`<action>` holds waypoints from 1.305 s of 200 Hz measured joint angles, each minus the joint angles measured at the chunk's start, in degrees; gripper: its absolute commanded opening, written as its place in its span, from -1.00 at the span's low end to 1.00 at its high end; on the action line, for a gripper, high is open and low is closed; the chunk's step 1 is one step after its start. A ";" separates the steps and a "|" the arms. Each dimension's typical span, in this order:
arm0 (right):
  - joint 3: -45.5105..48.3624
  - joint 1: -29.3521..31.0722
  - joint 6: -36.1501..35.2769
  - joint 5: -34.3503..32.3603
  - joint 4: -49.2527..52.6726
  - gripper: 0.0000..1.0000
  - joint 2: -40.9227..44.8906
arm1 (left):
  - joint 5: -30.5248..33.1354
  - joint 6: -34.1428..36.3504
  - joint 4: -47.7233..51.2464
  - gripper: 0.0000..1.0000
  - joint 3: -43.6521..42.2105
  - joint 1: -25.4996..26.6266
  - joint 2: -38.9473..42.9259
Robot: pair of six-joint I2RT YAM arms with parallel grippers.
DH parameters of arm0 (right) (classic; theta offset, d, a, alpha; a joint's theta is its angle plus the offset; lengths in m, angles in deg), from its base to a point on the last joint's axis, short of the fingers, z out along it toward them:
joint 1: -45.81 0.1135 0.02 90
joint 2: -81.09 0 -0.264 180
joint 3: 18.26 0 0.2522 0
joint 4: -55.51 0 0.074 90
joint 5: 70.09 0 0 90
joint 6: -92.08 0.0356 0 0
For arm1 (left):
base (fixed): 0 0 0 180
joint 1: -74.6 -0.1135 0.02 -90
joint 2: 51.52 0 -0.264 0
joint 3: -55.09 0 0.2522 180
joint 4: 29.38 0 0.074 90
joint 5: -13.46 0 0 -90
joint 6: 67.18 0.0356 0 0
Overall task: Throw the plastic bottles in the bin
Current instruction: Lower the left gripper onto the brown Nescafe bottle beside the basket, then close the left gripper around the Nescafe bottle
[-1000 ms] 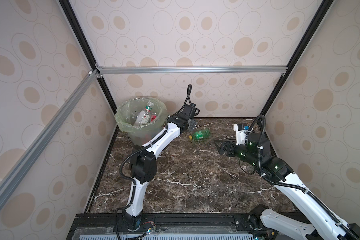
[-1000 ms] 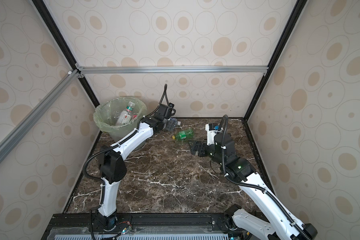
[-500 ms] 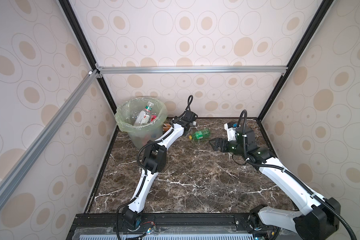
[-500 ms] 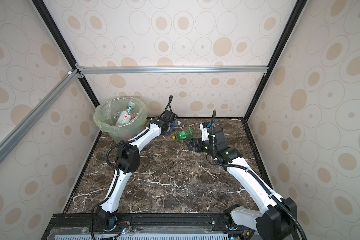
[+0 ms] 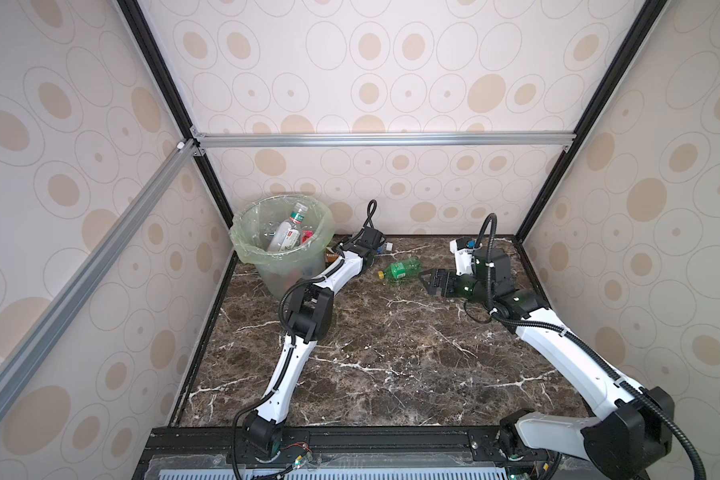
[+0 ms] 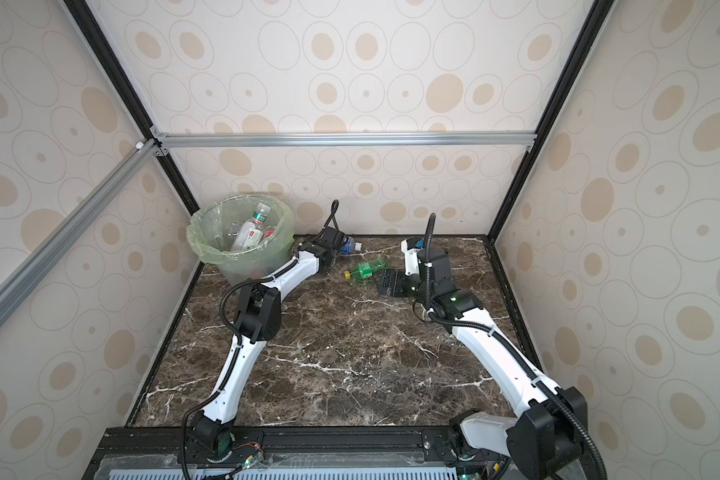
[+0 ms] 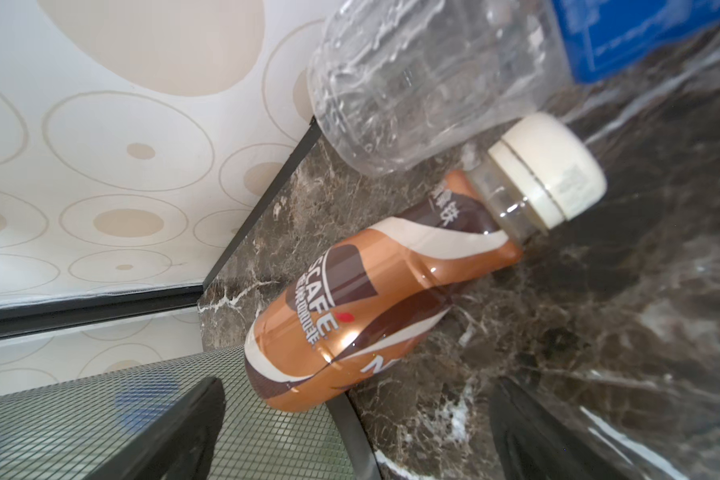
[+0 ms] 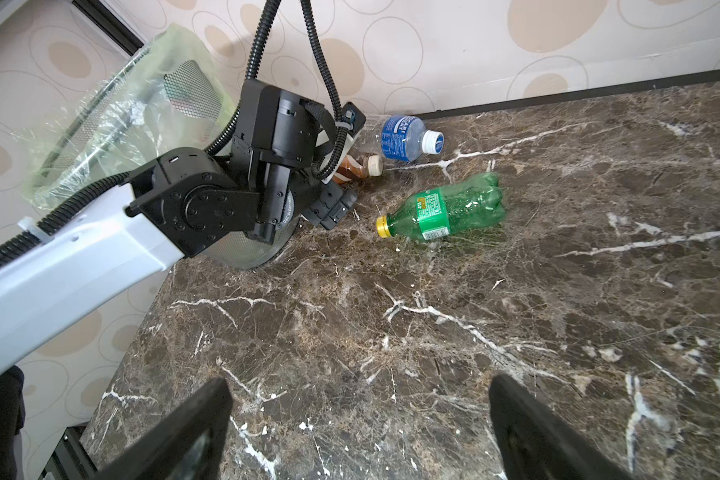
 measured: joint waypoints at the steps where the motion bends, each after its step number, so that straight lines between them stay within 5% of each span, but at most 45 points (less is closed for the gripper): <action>1: 0.00 -0.02 0.00 0.04 -0.04 0.99 -0.04 | 0.02 0.13 -0.15 0.98 0.00 0.00 0.00; 261: 0.00 -3.58 1.38 1.60 -4.28 0.99 -2.34 | -4.24 7.89 -5.97 0.93 2.03 -3.89 -3.78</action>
